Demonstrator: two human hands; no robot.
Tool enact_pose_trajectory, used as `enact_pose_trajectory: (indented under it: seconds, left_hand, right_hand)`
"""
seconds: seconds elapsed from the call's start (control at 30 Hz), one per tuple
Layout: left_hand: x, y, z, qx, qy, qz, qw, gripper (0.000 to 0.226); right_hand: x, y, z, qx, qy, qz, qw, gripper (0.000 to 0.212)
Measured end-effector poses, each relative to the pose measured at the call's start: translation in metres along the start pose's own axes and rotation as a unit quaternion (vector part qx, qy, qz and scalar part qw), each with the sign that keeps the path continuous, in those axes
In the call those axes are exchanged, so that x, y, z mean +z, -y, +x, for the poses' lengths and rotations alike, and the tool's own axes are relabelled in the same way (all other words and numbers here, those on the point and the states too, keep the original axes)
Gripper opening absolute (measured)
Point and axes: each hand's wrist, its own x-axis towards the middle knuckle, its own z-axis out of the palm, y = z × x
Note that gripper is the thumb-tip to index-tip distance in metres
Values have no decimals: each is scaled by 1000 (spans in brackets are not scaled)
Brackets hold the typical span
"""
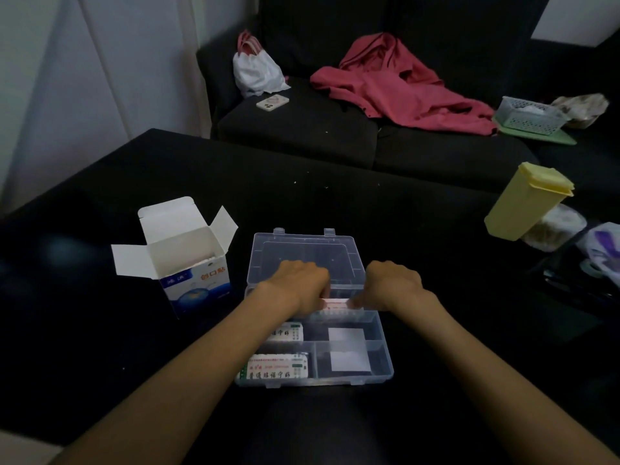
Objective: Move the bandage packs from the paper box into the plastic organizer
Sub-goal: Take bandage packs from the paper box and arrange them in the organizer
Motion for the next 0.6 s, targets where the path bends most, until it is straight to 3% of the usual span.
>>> enact_pose_trajectory:
  seconds: [0.17,0.3,0.4,0.47,0.6]
  left_hand:
    - [-1,-3,-8,-12,-30,-11,999,23]
    - [-13,2,-37,-47,-125,-87,987,26]
    - [-26,19,-78,-130,-259,-144,946,23]
    - [-30,32,-106,-200,-349,-185,897,21]
    - [-18,70,-142,-297,-430,-186,832,31]
  right_hand:
    - [-10,-6,-9,-3,-25,30,999,32]
    - [-26,-11,-19,-16,-43,94,995,27]
    - [-38,6,-41,-130,-101,187,969,17]
    - [-40,27,-57,-217,-151,224,938,17]
    - [-31,79,-68,-363,-236,203,878,39]
